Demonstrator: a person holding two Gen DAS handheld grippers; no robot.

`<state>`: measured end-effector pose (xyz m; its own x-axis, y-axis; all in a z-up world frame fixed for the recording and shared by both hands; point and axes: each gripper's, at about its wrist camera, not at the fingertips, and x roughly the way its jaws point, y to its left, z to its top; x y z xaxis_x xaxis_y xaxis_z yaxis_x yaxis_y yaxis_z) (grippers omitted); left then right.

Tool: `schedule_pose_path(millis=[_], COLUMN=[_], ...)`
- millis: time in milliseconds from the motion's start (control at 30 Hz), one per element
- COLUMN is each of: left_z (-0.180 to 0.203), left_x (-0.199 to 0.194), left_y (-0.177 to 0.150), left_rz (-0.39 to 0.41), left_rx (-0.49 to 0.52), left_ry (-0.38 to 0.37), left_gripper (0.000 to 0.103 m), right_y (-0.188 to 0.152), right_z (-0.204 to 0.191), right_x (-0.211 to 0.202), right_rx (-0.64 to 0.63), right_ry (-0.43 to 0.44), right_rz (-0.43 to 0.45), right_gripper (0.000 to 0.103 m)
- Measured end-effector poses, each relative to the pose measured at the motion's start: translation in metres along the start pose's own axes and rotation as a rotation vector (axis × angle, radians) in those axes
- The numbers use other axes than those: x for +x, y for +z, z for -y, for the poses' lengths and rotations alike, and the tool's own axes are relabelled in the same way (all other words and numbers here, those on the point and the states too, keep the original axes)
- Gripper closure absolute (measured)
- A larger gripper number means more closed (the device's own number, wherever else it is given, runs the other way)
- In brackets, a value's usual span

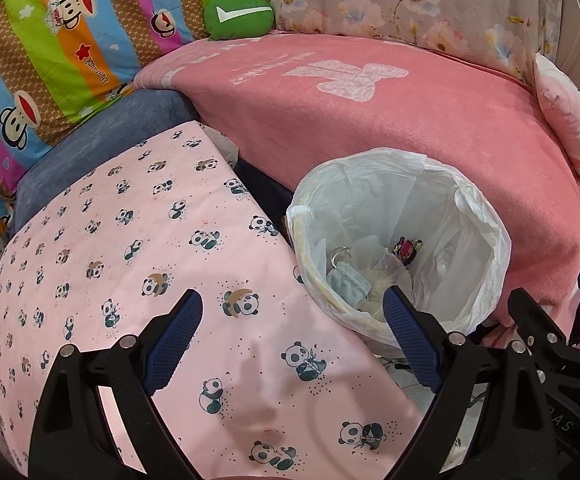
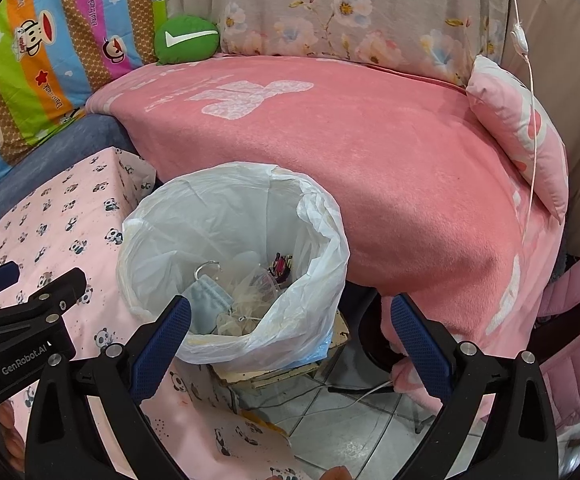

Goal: Collect trash

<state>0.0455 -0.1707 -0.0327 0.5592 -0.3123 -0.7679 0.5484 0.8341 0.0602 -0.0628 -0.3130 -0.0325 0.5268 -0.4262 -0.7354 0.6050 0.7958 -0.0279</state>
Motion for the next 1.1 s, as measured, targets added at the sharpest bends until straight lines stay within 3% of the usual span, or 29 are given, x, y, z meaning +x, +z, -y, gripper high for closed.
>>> schedule_pose_path(millis=[367,633,1100], left_z=[0.0,-0.003,-0.002], left_x=[0.001,0.001,0.01], left_y=[-0.001,0.0,0.002], left_rz=[0.0,0.046,0.026], left_rx=[-0.003,-0.008,-0.02], left_ry=[0.01,0.028,0.014], left_gripper=[0.016,0.016,0.016], right_y=[0.0,0.002,0.0], right_z=[-0.001,-0.001,-0.005], right_x=[0.003,0.009,0.019], right_rx=[0.004,0.026,0.01], right_ry=[0.012,0.032,0.03], right_rz=[0.001,0.017,-0.006], right_gripper=[0.007,0.007,0.007])
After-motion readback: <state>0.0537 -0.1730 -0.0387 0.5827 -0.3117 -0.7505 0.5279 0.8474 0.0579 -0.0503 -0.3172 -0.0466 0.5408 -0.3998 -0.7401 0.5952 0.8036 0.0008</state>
